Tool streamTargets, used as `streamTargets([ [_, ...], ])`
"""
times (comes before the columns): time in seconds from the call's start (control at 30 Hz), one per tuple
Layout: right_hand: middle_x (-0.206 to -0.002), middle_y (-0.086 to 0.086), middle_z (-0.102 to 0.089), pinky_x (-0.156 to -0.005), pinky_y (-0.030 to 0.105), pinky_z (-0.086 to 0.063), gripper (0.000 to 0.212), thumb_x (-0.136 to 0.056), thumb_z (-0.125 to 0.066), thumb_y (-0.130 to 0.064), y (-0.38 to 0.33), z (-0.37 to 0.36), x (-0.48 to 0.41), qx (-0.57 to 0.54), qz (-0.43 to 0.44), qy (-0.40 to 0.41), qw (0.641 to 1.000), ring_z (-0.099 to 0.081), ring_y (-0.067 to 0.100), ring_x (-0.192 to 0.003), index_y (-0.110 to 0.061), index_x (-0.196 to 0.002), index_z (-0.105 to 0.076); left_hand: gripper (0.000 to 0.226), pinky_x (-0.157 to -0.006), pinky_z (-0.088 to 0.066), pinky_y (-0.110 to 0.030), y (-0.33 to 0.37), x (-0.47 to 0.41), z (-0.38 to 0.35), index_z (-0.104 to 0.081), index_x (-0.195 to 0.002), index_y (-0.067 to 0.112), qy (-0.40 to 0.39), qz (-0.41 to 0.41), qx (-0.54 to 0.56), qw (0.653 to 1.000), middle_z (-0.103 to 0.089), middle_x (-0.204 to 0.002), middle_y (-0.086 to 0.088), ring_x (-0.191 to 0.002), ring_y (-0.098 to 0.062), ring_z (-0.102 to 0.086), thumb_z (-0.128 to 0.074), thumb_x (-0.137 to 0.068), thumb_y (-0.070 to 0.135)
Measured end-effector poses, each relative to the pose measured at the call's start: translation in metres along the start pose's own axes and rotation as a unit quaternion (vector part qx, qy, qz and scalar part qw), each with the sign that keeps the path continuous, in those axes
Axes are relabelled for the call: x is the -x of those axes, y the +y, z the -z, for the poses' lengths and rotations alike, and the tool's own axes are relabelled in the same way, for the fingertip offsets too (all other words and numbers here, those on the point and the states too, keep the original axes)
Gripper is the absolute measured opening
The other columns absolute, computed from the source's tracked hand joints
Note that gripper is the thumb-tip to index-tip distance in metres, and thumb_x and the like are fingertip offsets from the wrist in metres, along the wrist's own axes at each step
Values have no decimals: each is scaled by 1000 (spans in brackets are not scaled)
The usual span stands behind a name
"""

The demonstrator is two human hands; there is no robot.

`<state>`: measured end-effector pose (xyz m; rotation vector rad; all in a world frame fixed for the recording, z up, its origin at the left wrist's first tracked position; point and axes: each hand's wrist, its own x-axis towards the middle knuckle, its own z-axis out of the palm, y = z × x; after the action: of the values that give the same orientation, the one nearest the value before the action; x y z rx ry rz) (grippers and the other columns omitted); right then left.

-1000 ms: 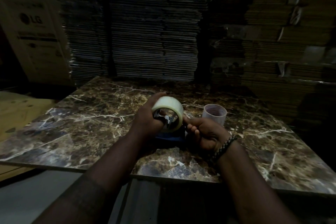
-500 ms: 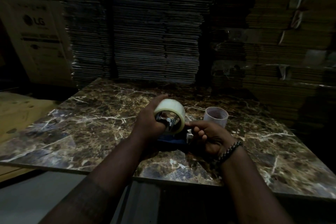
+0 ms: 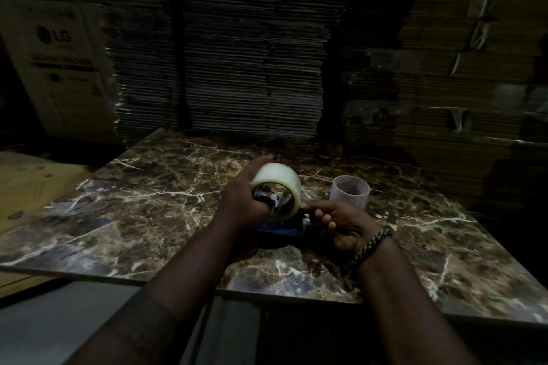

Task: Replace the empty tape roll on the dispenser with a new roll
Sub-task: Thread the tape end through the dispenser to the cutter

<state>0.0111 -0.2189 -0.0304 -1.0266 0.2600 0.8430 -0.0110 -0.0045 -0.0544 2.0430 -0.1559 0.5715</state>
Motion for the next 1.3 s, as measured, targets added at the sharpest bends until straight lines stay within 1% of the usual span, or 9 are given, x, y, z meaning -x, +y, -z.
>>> streamTargets([
  [0.2,-45,-3,-51,-25,11,-33,39,-101,-51,-12,-3,-2,-4,-32,-32,-31,998,-47,3,-28,-4,-64,-59,88,-103,-52,-32,2,0,0,-52,-141,45,-9,-5,15,1000,-61,-135,3,-125,-23,-62,-71,-61,14],
  [0.33,-44,-5,-49,-25,10,-30,51,-102,-51,-15,0,-7,-2,-8,-9,-2,1000,-44,3,-27,-6,-53,-60,84,-101,-51,-30,3,0,-1,-52,-137,50,-12,-8,25,1000,-61,-133,5,-123,-19,-61,-72,-62,17],
  [0.47,-45,-7,-43,-24,11,-25,46,-100,-56,-17,3,-14,-3,49,28,27,998,-36,2,-27,-13,-54,-53,84,-100,-45,-23,2,0,0,-55,-143,37,-12,-11,15,1000,-59,-133,7,-124,-16,-59,-70,-63,15],
  [0.67,-43,-8,-39,-25,10,-19,51,-101,-54,-24,1,-16,2,73,38,22,996,-32,2,-25,-15,-51,-49,87,-104,-53,-33,-2,-2,1,-51,-146,39,-7,-14,1,1000,-63,-137,4,-126,-20,-63,-72,-65,14],
  [0.83,-41,-8,-33,-26,11,-17,46,-98,-49,-19,0,-10,5,67,33,19,997,-30,3,-25,-17,-52,-43,93,-95,-58,-35,-2,-3,3,-41,-146,48,-1,-3,-7,1000,-61,-127,0,-113,-23,-66,-76,-67,14],
  [0.97,-40,-7,-32,-24,14,-20,42,-97,-47,-14,0,-8,7,67,79,39,994,-28,2,-26,-17,-56,-39,98,-86,-63,-42,-6,-5,3,-41,-146,47,4,-3,-19,1000,-63,-121,-1,-101,-24,-70,-82,-69,3],
  [1.07,-45,-6,-35,-28,14,-21,37,-95,-50,-15,6,-7,4,85,131,64,986,-29,4,-30,-17,-59,-41,97,-83,-63,-39,-7,-6,3,-44,-148,42,6,-6,-23,1000,-64,-120,-1,-99,-24,-71,-83,-70,0],
  [1.17,-50,-3,-40,-34,16,-22,32,-95,-53,-14,11,-9,5,115,202,86,969,-30,8,-36,-16,-64,-47,96,-86,-60,-33,-6,-5,3,-44,-147,43,5,-2,-23,1000,-63,-123,-1,-105,-24,-70,-83,-69,3],
  [1.3,-55,5,-41,-38,17,-27,27,-96,-49,-9,15,-13,14,139,282,77,946,-30,12,-39,-13,-70,-49,94,-91,-62,-42,-4,-4,2,-41,-144,52,-1,4,-21,1000,-64,-126,-2,-108,-26,-70,-81,-68,14],
])
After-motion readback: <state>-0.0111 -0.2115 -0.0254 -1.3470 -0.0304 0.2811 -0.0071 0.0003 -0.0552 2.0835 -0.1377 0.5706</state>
